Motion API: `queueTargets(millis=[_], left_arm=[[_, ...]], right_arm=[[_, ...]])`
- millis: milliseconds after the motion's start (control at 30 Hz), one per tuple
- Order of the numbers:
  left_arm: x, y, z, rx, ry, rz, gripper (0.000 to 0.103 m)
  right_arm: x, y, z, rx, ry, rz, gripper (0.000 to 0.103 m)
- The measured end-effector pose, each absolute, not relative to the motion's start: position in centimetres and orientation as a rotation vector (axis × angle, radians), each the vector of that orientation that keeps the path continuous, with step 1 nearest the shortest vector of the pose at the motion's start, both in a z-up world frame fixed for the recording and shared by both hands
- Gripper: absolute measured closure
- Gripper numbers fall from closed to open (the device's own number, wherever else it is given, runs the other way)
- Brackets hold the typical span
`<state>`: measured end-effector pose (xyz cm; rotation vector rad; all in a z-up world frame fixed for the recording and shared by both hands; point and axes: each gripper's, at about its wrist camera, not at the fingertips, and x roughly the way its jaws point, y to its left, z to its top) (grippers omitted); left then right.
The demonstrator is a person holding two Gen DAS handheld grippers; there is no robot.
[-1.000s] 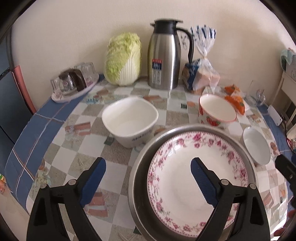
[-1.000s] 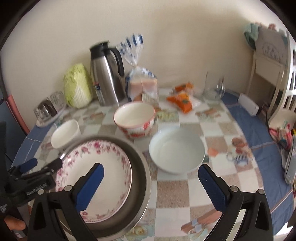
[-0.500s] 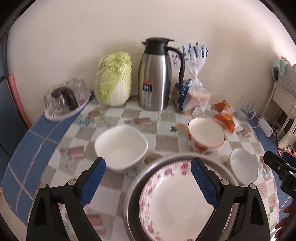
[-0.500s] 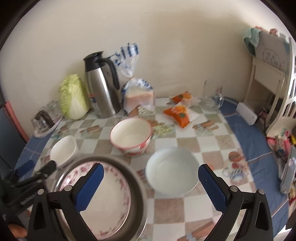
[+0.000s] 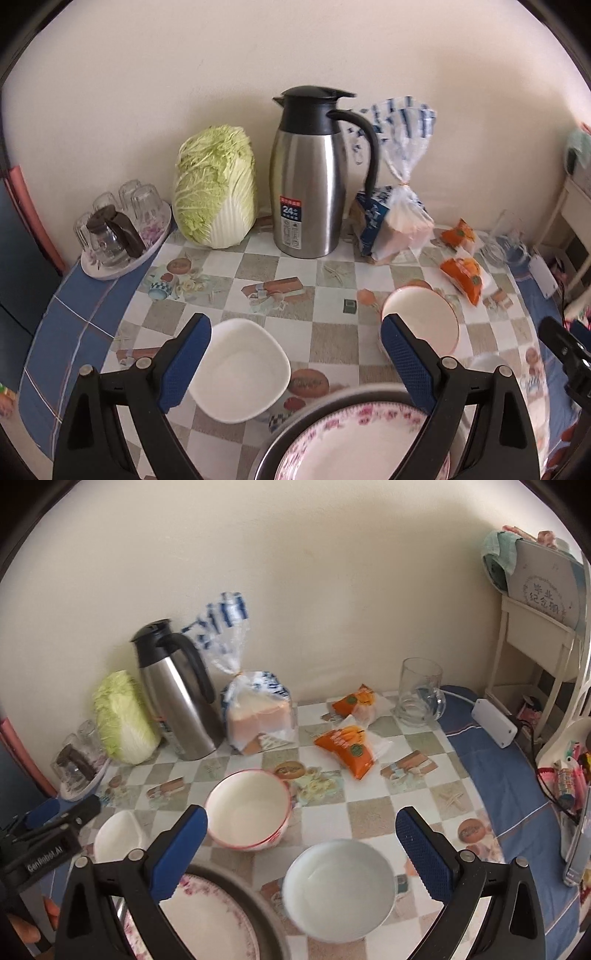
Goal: Organize plates and bowls
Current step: 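Move the left tool to the rim of the red-rimmed white bowl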
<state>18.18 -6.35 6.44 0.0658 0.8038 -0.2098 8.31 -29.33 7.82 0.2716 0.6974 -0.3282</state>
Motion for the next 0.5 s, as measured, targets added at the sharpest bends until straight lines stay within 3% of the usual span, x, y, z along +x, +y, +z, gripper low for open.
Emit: queueTargets(millis=[500], left_arm=[[23.9, -10.4, 7.1, 0.008, 0.910, -0.304, 0.009]], right_arm=[[14.1, -31.7, 5.2, 0.283, 0.839, -0.331, 0.000]])
